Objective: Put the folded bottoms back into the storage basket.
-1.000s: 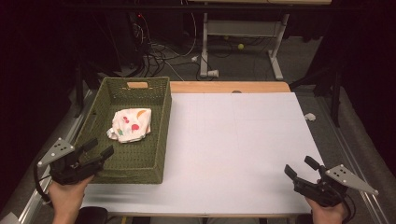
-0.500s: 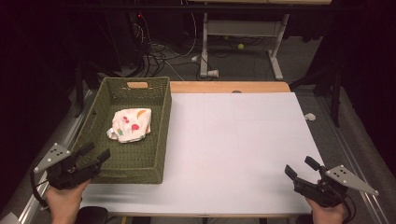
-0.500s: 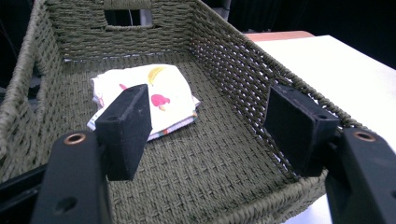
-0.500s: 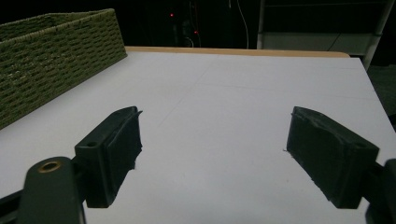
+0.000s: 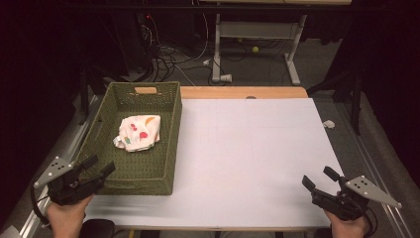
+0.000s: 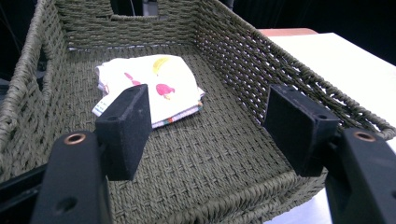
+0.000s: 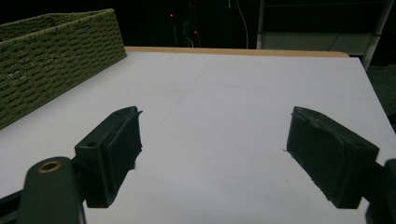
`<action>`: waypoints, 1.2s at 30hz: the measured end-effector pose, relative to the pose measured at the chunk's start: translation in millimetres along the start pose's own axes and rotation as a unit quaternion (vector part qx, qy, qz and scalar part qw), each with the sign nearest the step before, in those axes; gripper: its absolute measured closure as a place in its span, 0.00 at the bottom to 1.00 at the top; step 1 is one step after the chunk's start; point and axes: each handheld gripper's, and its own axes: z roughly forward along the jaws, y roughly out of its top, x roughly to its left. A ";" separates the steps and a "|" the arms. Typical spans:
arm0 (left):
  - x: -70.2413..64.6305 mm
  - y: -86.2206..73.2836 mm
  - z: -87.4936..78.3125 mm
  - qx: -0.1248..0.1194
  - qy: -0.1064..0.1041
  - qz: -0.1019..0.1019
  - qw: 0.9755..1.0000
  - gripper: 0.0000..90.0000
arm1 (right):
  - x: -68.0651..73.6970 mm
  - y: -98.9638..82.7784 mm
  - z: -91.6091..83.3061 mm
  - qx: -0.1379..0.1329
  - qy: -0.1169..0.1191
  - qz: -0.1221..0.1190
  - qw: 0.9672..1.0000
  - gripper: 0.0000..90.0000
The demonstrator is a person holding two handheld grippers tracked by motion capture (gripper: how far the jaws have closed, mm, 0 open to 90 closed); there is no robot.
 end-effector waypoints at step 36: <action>7.3 -27.9 -1.1 -0.008 0.022 -0.016 1.000 0.34 | 0.3 -0.4 -1.9 -0.001 0.000 0.000 1.000 0.21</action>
